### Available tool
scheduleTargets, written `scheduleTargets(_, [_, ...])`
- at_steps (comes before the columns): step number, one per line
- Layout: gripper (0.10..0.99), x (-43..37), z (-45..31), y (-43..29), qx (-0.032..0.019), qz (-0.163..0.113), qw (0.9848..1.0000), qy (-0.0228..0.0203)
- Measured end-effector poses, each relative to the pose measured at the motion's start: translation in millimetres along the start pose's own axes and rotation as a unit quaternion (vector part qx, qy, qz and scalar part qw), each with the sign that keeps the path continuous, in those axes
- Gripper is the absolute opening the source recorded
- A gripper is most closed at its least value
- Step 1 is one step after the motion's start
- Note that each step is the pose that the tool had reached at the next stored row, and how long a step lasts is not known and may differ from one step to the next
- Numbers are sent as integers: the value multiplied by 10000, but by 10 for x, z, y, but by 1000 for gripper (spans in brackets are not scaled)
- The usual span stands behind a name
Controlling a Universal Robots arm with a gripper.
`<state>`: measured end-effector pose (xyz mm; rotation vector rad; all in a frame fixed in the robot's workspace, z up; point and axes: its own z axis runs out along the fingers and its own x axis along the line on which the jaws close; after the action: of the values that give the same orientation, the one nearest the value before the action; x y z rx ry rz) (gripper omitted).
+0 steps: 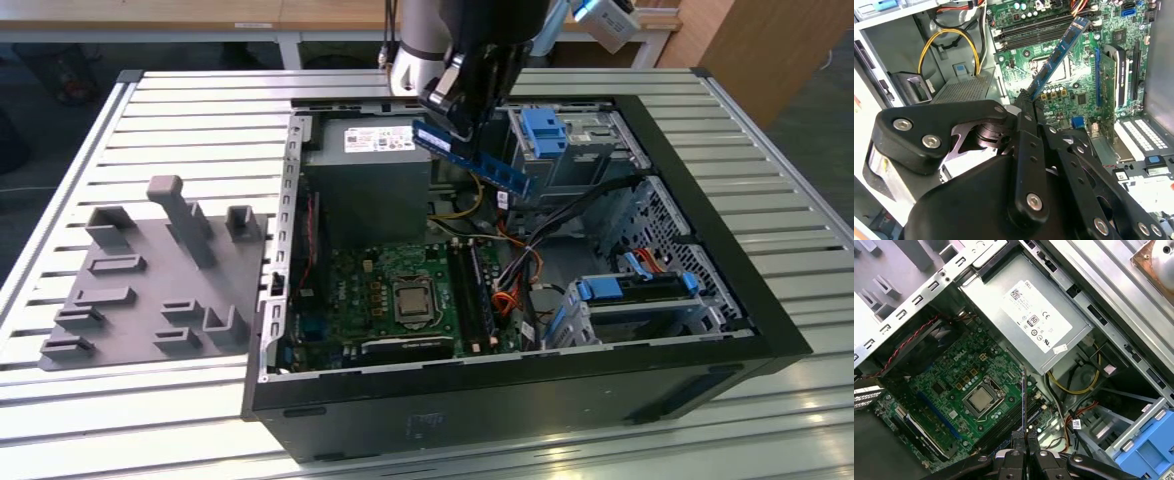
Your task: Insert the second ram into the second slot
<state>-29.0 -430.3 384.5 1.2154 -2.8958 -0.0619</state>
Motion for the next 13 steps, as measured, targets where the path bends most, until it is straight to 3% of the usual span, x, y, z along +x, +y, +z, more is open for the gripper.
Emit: scheduleTargets(13, [133, 1, 0, 0, 8, 288, 9996, -7])
